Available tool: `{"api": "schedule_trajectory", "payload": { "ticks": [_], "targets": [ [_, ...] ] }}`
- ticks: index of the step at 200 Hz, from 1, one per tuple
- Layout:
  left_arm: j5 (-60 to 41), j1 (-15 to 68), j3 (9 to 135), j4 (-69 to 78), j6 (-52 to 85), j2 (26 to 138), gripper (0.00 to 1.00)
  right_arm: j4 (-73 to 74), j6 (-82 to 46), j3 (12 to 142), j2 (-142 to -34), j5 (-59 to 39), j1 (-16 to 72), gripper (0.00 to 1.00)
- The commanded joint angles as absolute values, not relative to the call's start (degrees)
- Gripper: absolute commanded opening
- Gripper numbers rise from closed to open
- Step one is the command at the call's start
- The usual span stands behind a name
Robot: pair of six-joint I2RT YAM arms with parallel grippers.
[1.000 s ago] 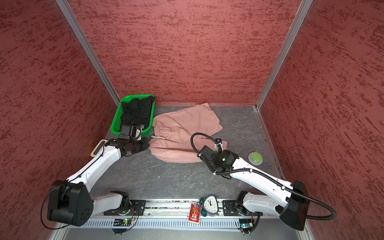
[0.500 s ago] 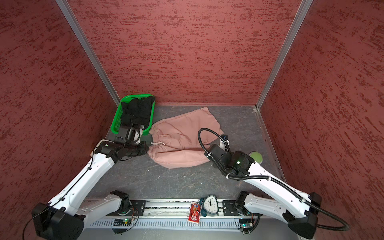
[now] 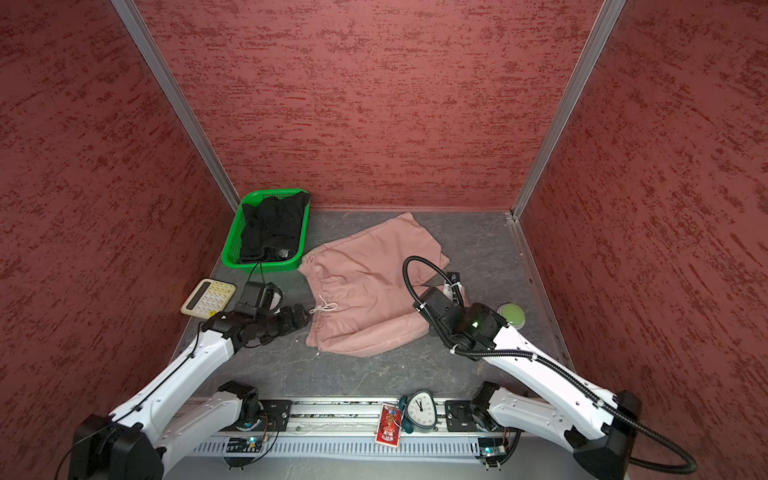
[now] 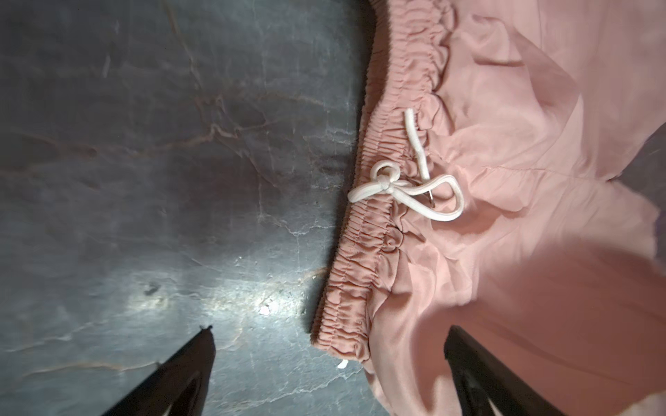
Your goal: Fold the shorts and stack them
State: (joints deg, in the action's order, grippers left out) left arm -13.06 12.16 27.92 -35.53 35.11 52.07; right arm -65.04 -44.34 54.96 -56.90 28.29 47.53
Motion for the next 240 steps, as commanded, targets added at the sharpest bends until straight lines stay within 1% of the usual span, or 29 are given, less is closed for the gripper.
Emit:
{"api": "schedule_trajectory", "payload": {
  "ticks": [1, 9, 20, 34, 50, 61, 82, 94, 102, 143, 162, 182, 190, 200, 216, 240],
  "targets": [
    [-23.1, 9.2, 19.5, -20.7, 45.4, 49.8, 0.90, -62.6, -44.0, 54.4, -57.2, 26.8, 47.0, 0.00],
    [-24.1, 8.8, 18.2, -18.2, 46.2, 49.9, 0.80, -62.3, -43.8, 54.5, -57.5, 26.5, 46.9, 0.00],
    [-24.2, 8.8, 18.1, -18.3, 45.6, 50.8, 0.73, -62.2, -43.5, 54.6, -57.8, 26.4, 46.8, 0.00],
    [-24.7, 8.8, 18.6, -18.7, 44.3, 52.3, 0.70, -62.1, -43.3, 54.7, -58.0, 26.4, 46.7, 0.00],
    [-26.1, 8.7, 18.1, -16.8, 44.0, 54.0, 0.69, -61.6, -43.1, 54.4, -57.9, 26.3, 46.5, 0.00],
    [-26.6, 8.7, 17.8, -15.9, 43.7, 54.7, 0.65, -61.4, -43.1, 54.4, -57.8, 26.2, 46.5, 0.00],
    [-27.6, 8.8, 17.7, -16.7, 43.0, 54.9, 0.51, -61.8, -43.3, 54.1, -57.7, 26.1, 46.4, 0.00],
    [-27.6, 9.0, 17.9, -18.8, 42.5, 54.7, 0.40, -61.9, -43.3, 54.0, -57.5, 26.1, 46.2, 0.00],
    [-27.1, 9.1, 18.0, -20.2, 42.3, 54.1, 0.36, -62.0, -43.2, 54.1, -57.5, 26.2, 46.1, 0.00],
    [-25.5, 11.6, 17.6, -22.6, 43.6, 51.6, 0.36, -61.8, -42.8, 54.7, -57.6, 26.8, 45.8, 0.00],
    [-24.9, 13.5, 17.6, -22.0, 43.8, 52.3, 0.43, -61.8, -42.4, 54.9, -57.9, 27.0, 45.7, 0.00],
    [-23.1, 15.5, 18.1, -22.6, 43.4, 53.7, 0.44, -61.9, -42.4, 54.8, -57.9, 26.9, 45.7, 0.00],
    [-22.9, 15.7, 18.4, -23.4, 42.8, 54.5, 0.44, -61.9, -42.3, 54.8, -57.9, 26.9, 45.7, 0.00],
    [-22.8, 15.7, 18.6, -24.1, 42.0, 55.1, 0.39, -62.2, -42.5, 54.8, -57.7, 27.0, 45.7, 0.00],
    [-22.3, 15.3, 18.8, -24.6, 41.5, 55.4, 0.35, -62.0, -42.5, 54.6, -57.2, 27.1, 45.6, 0.00],
    [-19.8, 15.1, 19.9, -28.2, 40.7, 54.2, 0.34, -62.3, -42.8, 54.8, -57.0, 27.1, 45.6, 0.00]
  ]
}}
